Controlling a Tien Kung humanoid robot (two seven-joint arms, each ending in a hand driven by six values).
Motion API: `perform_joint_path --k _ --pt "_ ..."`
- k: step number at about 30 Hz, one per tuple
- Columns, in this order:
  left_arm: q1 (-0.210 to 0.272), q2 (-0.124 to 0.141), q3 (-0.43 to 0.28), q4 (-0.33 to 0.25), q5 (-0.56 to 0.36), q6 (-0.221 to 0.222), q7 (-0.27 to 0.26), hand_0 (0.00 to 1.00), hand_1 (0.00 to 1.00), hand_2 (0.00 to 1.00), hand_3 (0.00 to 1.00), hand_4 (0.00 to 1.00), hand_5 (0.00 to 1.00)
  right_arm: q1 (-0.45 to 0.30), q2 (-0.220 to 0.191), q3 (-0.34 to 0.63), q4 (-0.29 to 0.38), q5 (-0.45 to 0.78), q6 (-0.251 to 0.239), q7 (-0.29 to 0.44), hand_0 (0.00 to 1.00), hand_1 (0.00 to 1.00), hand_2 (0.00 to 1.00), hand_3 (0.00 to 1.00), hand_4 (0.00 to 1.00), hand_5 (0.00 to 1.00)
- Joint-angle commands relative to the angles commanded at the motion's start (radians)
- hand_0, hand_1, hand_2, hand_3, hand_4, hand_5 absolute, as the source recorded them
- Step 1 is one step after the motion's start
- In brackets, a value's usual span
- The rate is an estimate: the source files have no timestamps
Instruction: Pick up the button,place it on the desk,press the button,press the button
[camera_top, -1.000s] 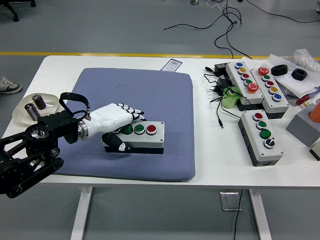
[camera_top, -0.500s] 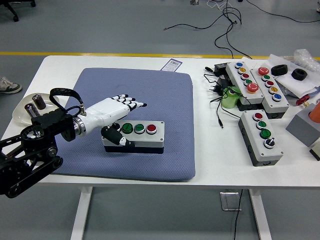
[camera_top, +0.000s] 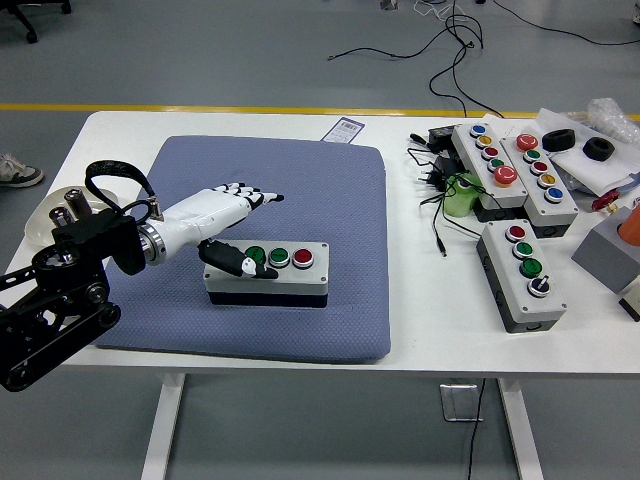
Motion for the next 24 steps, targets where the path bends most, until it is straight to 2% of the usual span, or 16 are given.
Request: perform_joint_path --k 7,12,16,20,21,24 --pt "0.000 0.004 -0.020 -0.002 -0.020 -0.048 0.007 0.998 0.998 0.998 0.998 0.998 0.640 0.001 -0.002 0.003 0.000 0.002 -0.002 0.001 0.600 0.676 0.717 0.636 0.342 0.155" --pt "-0.006 -0.001 -0.030 -0.013 -0.016 -0.049 0.015 0.998 0.998 0.998 0.998 0.998 0.635 0.001 -0.001 0.012 0.000 -0.007 -0.002 0.000 0.589 0.676 0.715 0.635 0.342 0.155" --pt "-0.002 0.000 -0.050 -0.030 -0.022 -0.034 0.020 0.998 0.998 0.998 0.998 0.998 0.620 0.001 0.002 0.023 0.000 -0.017 -0.002 -0.002 0.588 0.676 0.716 0.635 0.342 0.156" --pt "0.019 0.001 -0.101 -0.054 -0.057 -0.009 0.012 0.998 0.998 0.998 0.998 0.998 0.620 -0.001 0.004 0.025 0.000 -0.015 -0.002 -0.003 0.588 0.676 0.716 0.635 0.342 0.156" --pt "0.023 0.001 -0.112 -0.063 -0.063 0.000 0.014 0.998 0.998 0.998 0.998 0.998 0.743 -0.001 0.004 0.025 0.000 -0.015 -0.002 -0.003 0.591 0.676 0.716 0.635 0.342 0.156" --pt "0.043 0.005 -0.147 -0.117 -0.056 0.047 0.075 0.998 0.998 0.998 0.998 0.998 0.743 -0.002 0.004 0.027 0.000 -0.014 -0.002 -0.002 0.591 0.676 0.716 0.635 0.342 0.156"
